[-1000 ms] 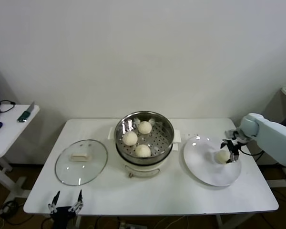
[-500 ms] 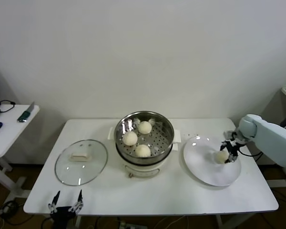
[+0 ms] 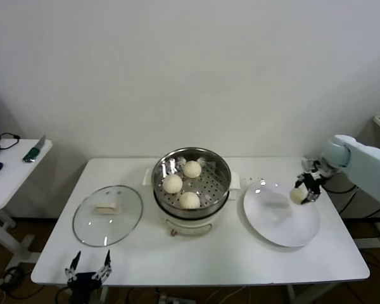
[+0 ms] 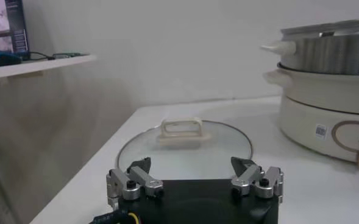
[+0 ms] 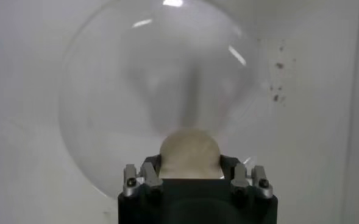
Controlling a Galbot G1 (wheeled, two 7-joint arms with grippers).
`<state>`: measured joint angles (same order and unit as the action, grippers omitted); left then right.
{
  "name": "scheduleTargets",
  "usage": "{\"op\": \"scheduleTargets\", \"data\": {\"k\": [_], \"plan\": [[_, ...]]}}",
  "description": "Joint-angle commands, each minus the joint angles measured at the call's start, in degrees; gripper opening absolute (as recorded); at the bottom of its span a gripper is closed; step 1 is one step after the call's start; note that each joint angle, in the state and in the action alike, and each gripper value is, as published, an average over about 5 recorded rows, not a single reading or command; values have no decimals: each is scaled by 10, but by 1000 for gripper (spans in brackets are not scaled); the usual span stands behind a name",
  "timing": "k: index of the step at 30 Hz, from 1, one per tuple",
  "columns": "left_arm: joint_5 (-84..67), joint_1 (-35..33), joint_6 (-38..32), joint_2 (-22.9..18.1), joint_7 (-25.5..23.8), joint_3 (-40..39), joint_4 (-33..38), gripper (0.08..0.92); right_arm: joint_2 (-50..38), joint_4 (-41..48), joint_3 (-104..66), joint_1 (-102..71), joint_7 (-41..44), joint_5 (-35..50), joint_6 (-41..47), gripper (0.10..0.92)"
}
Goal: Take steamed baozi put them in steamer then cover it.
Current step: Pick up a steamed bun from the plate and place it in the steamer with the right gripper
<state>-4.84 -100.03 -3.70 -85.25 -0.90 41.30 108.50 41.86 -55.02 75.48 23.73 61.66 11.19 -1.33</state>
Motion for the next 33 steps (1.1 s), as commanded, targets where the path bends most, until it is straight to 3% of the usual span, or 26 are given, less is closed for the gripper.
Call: {"op": "scheduleTargets", "data": {"k": [1,7,14,33], "plan": [[-1,-2,-1,1,0,0,4,823,20,-154,246,296,8,170,18,653],[-2,-4,0,2,0,1,12,823,80,-207,267,389,8,259,61,653],[-10,-8,0,4,0,5,19,823,149,-227,237,376,-7,311,97,653],[-16,-9,2,7,-1,12,21,823,287,-168,189,209,-66,250,147,653]]}}
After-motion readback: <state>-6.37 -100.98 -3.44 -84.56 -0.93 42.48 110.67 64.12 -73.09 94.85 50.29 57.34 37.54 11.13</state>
